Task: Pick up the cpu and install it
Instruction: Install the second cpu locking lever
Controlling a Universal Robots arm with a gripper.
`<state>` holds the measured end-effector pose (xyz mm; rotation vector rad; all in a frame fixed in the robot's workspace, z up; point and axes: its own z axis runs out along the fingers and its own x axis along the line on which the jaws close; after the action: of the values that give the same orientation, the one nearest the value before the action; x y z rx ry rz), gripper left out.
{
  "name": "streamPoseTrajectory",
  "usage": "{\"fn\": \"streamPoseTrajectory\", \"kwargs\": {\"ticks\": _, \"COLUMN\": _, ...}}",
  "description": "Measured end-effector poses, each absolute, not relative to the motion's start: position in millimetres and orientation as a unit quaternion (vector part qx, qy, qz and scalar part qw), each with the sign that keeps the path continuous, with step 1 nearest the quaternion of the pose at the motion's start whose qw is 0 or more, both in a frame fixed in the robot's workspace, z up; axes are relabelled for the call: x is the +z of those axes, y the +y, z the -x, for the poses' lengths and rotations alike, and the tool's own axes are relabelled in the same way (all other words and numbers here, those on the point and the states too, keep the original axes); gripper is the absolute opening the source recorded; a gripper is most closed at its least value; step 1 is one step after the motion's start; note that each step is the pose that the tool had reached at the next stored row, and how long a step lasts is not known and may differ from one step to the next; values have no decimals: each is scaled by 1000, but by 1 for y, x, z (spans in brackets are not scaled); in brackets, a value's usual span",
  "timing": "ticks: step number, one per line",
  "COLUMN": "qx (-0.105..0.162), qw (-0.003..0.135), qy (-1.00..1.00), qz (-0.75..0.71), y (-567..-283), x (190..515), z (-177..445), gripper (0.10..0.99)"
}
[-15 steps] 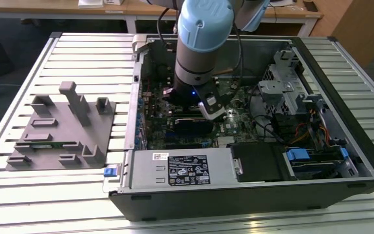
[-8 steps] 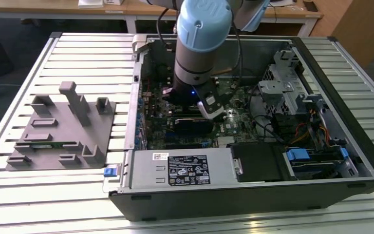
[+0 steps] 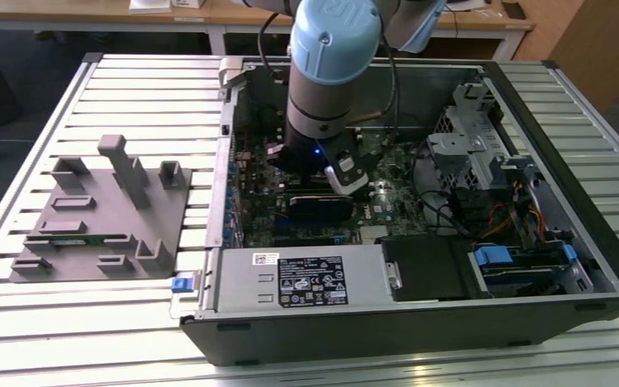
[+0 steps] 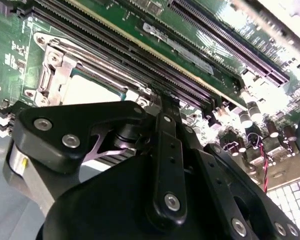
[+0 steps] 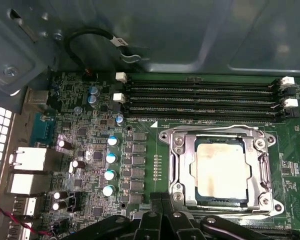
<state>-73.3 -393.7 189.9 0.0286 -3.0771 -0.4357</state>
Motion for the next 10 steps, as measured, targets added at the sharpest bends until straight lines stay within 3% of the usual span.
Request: {"fn": "streamPoseTrajectory", "kwargs": {"ticks": 10, "qx": -140, "qw": 17, "qy": -990, "qz": -9, "y": -394, "x": 203, "z": 74, "gripper": 106}}
